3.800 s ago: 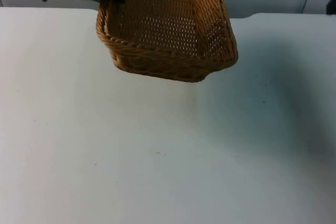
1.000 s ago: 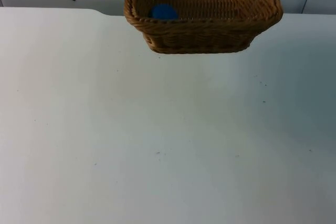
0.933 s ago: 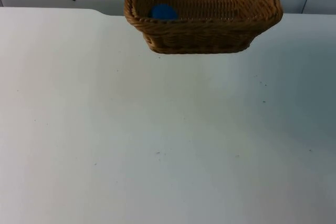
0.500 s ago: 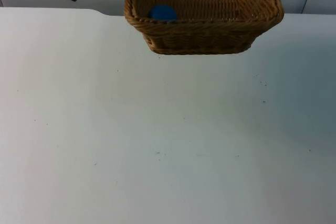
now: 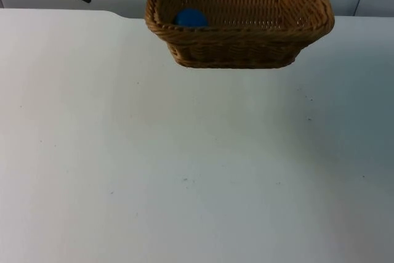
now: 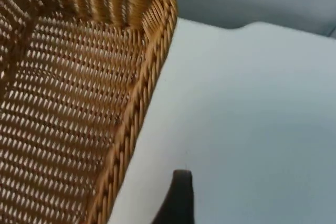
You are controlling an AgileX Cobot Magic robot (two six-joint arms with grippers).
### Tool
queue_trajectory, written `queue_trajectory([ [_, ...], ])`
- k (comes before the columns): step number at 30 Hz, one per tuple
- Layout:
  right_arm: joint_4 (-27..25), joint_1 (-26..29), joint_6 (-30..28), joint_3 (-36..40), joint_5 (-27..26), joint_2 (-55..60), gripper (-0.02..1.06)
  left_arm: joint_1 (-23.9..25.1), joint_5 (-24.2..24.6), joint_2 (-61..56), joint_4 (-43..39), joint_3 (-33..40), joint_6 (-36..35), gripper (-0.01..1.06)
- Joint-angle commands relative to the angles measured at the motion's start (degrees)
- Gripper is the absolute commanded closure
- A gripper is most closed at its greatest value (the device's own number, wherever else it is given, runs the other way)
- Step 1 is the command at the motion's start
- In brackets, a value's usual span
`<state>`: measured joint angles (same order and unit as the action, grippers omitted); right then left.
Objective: Pick up the basket with the left hand and place the ball into the basket with the right hand.
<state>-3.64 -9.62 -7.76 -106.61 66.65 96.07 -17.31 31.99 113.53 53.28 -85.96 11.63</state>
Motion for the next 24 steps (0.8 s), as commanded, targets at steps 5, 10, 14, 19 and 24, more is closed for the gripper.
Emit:
queue_trajectory([
  [5,0.8,0.4,0.7,7.8,0.5,-6.5,0.30,0.3,1.0,-0.5,1.8,-0.6,0.3,1.05],
  [10,5.4,0.4,3.7,18.4,-2.5,-14.0,0.30,0.3,1.3,-0.5,1.8,-0.6,0.4,1.05],
  [14,6.7,0.4,4.7,25.7,-3.8,-19.5,0.30,0.3,1.5,-0.5,1.8,-0.6,0.4,1.05],
  [19,6.8,0.4,5.6,31.9,-6.6,-25.2,0.30,0.3,2.0,-0.5,1.8,-0.6,0.4,1.05],
  [24,7.0,0.4,6.3,33.8,-7.9,-27.8,0.30,0.0,2.1,-0.5,1.4,-0.6,1.5,1.05],
])
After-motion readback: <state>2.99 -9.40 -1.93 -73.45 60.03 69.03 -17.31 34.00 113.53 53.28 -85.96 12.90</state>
